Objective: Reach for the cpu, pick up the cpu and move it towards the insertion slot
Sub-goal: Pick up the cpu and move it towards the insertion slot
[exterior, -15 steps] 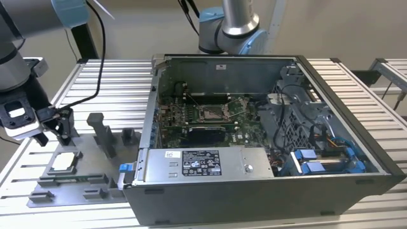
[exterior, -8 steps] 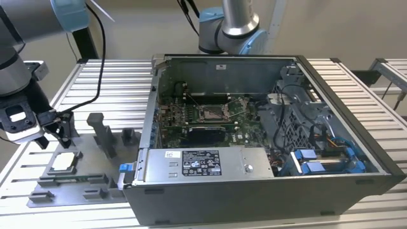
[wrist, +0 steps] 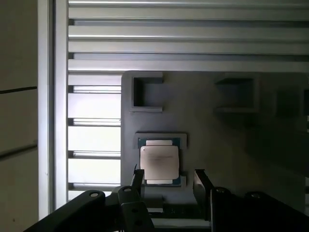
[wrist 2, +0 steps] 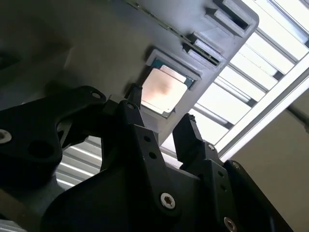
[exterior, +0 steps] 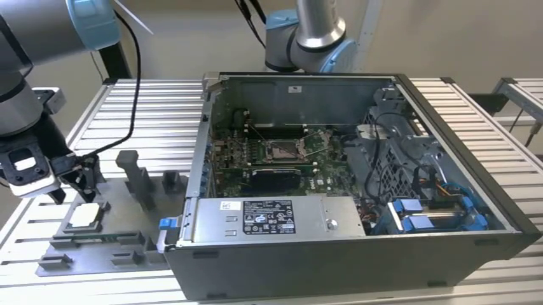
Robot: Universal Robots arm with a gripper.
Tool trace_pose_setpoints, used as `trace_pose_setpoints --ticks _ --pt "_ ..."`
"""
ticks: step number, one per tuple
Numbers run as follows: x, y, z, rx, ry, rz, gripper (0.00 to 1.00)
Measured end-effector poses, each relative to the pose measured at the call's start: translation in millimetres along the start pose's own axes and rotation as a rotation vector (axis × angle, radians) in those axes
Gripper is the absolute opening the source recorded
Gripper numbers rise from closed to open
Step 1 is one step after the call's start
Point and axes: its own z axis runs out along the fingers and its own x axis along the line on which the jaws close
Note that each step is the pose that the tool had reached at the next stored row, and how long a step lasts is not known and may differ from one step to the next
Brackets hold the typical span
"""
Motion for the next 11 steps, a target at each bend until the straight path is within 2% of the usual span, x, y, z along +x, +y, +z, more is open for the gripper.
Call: trace_pose_setpoints --ticks 3,11 --pt "0.0 -3.1 4.5 -0.0001 -0.0002 0.000 0.00" --pt "0.3 -5.2 18.9 0.0000 -0.0001 0.000 0.00"
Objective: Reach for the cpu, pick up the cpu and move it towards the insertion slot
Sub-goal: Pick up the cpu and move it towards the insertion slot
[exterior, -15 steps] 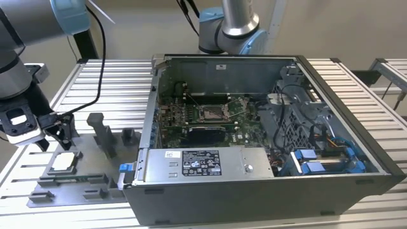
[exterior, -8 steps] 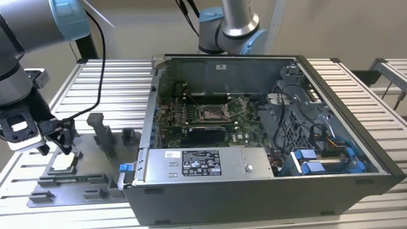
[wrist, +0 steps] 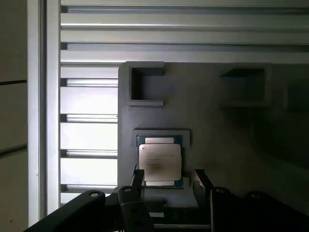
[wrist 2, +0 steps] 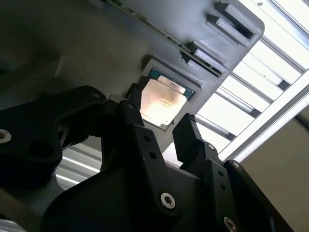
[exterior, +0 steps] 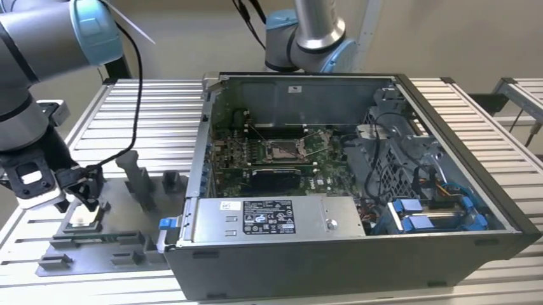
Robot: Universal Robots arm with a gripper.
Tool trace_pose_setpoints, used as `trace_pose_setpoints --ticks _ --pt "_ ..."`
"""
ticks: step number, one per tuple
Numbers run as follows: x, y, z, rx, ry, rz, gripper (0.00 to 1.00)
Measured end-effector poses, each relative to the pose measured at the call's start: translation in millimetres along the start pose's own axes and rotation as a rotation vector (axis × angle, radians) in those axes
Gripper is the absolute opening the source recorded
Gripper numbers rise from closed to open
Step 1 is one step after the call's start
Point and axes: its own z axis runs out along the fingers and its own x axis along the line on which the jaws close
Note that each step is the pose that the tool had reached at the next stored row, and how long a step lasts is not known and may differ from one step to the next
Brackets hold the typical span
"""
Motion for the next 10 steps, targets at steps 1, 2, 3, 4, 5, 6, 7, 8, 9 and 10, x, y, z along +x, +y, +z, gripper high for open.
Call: trace_pose_setpoints --ticks 1,2,3,4,5,6,7,8,9,10 --pt "0.0 -0.1 2.0 0.0000 0.0000 0.000 0.00" --pt "0.1 -0.2 3.7 -0.0001 -0.0001 0.000 0.00" --pt "0.3 -0.3 5.5 0.0000 -0.0001 0.000 0.00" --pt "0.7 -0.3 7.1 0.0000 -0.0002 0.000 0.00" --pt "1.1 -0.4 8.0 0.0001 -0.0002 0.000 0.00" --pt "1.6 -0.4 8.2 0.0001 0.0003 0.000 0.00" --pt "2.1 -0.4 8.3 0.0001 0.0009 0.000 0.00" --pt "2.1 -0.4 8.3 0.0001 0.0009 0.000 0.00" --pt "2.3 -0.4 8.3 0.0000 0.0011 0.000 0.00" --pt "2.9 -0.3 8.4 -0.0002 0.0011 0.000 0.00"
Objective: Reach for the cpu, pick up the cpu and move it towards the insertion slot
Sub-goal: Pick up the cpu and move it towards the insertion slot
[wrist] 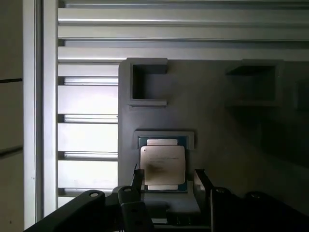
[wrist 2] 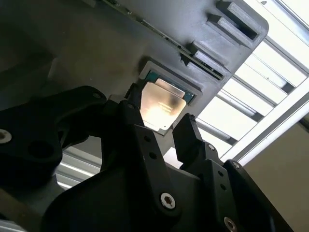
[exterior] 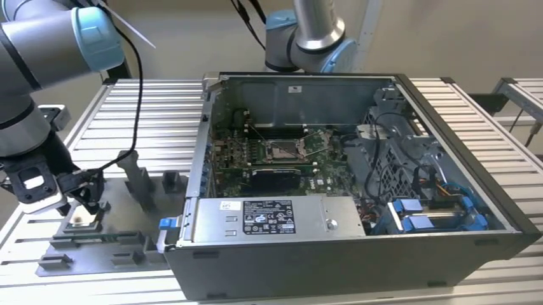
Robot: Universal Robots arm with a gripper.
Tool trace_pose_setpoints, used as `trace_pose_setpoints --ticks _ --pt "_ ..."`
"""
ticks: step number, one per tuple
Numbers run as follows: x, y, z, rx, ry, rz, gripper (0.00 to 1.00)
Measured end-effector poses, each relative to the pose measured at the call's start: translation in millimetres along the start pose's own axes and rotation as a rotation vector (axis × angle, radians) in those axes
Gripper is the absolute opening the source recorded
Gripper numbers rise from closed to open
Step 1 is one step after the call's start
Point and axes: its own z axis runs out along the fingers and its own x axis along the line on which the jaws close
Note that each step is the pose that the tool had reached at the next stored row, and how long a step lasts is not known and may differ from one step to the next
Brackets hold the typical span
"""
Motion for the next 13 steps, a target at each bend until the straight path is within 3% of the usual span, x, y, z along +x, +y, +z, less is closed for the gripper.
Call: trace_pose_setpoints --ticks 4,5,8,13 --pt "1.2 -0.1 0.0 -0.0039 0.0000 0.001 0.00" --pt "1.2 -0.1 0.0 -0.0039 -0.0001 0.001 1.00" --pt "1.2 -0.1 1.1 -0.0043 -0.0006 0.001 1.00" --pt "2.7 -0.3 9.1 -0.0039 -0.0043 0.001 1.00"
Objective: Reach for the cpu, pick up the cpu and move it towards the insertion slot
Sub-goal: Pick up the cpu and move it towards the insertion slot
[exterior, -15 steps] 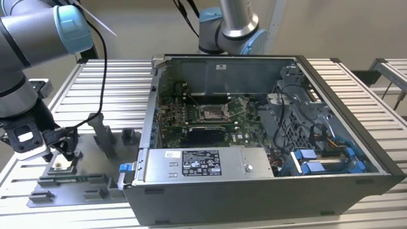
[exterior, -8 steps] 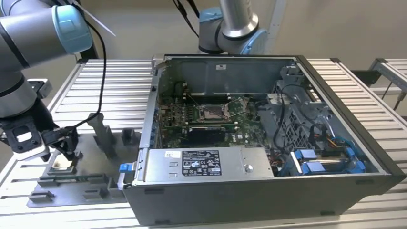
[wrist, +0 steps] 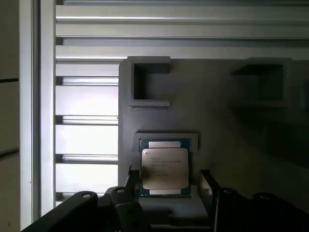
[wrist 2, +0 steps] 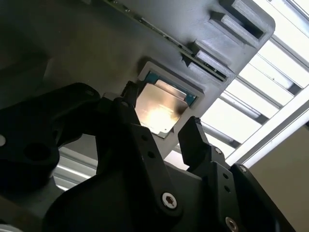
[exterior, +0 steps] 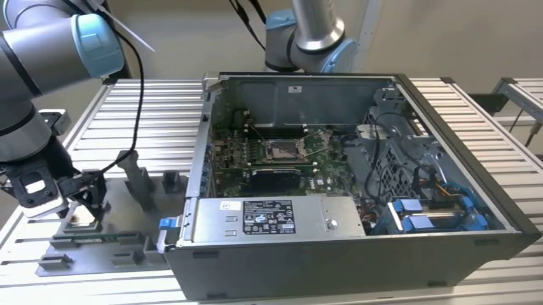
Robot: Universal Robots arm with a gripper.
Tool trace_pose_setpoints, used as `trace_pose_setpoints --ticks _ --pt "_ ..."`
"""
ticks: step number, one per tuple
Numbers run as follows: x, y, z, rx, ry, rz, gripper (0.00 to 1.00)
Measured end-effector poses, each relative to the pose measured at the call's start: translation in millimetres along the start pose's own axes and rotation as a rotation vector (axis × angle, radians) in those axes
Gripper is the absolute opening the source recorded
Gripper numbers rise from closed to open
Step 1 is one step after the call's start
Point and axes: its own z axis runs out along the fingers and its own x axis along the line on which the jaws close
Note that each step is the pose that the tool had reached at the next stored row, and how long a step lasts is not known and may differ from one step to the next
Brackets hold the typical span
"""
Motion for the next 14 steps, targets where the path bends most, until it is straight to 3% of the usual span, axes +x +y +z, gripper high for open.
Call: trace_pose_setpoints --ticks 3,14 --pt "1.1 -0.2 4.2 -0.0005 -0.0050 -0.002 1.00" --pt "1.8 0.2 12.2 -0.0004 -0.0068 -0.043 1.00"
